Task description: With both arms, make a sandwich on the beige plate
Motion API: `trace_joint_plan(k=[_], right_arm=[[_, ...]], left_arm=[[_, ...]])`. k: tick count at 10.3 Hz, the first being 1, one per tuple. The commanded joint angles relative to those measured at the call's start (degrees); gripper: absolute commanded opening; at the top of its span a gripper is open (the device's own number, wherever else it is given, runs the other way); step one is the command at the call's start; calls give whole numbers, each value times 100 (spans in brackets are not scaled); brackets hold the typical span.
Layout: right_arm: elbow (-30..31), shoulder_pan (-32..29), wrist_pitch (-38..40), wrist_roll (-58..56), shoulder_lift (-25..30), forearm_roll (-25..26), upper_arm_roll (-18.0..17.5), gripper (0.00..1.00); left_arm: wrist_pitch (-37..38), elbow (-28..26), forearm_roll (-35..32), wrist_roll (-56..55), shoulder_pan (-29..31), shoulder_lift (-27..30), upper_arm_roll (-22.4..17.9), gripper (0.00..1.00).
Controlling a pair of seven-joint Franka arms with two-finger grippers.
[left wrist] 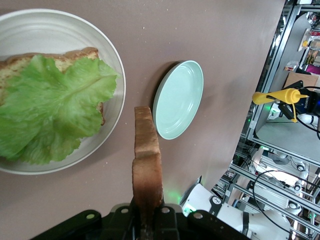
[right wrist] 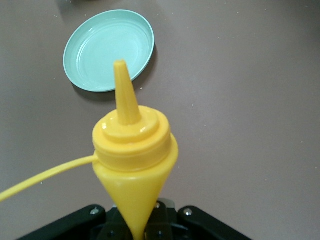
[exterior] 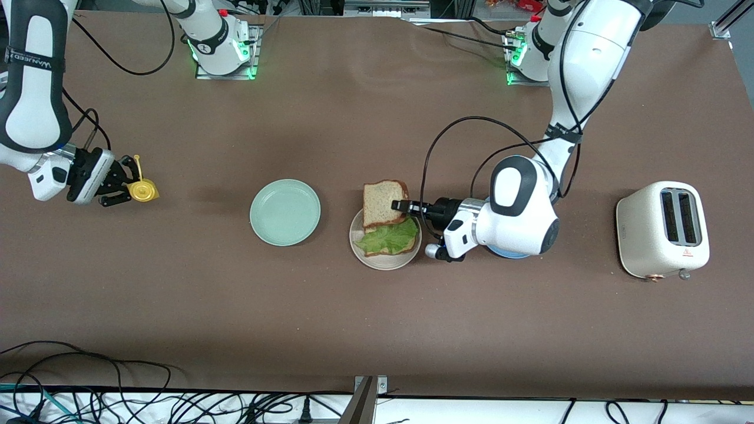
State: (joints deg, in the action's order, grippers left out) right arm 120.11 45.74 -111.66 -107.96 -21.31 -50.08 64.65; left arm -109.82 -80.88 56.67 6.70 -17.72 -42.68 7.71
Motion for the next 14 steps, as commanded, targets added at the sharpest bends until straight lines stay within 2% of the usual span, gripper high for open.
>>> trace_joint_plan(k=[1, 5, 7, 10, 11, 12, 13, 14], right_arm=[[-31, -178, 161, 47, 57, 52, 22, 0], [-31, -908, 1582, 809, -451, -896, -66, 0], [12, -935, 1682, 1440, -523, -951, -66, 0], [30, -927, 2006, 3134, -523, -942, -66, 0], [22, -927, 2051, 3541, -523, -942, -66, 0], [30, -935, 2078, 3841, -549, -951, -75, 0], [22, -935, 2078, 4157, -575, -942, -75, 0], [30, -935, 2113, 4508, -593, -942, -75, 0]], left_arm=[[-75, 170, 222, -89, -117, -179, -59, 0], [-487, 178, 336, -89, -223, -311, -59, 0], [-917, 187, 336, -63, -257, -433, -51, 0], [-1259, 187, 336, 7, -266, -592, -51, 0], [-1383, 187, 327, 7, -284, -636, -59, 4], [-1410, 187, 327, 7, -275, -688, -59, 49], [-1411, 178, 310, 16, -249, -706, -77, 79], [-1411, 161, 275, 16, -223, -715, -94, 100]])
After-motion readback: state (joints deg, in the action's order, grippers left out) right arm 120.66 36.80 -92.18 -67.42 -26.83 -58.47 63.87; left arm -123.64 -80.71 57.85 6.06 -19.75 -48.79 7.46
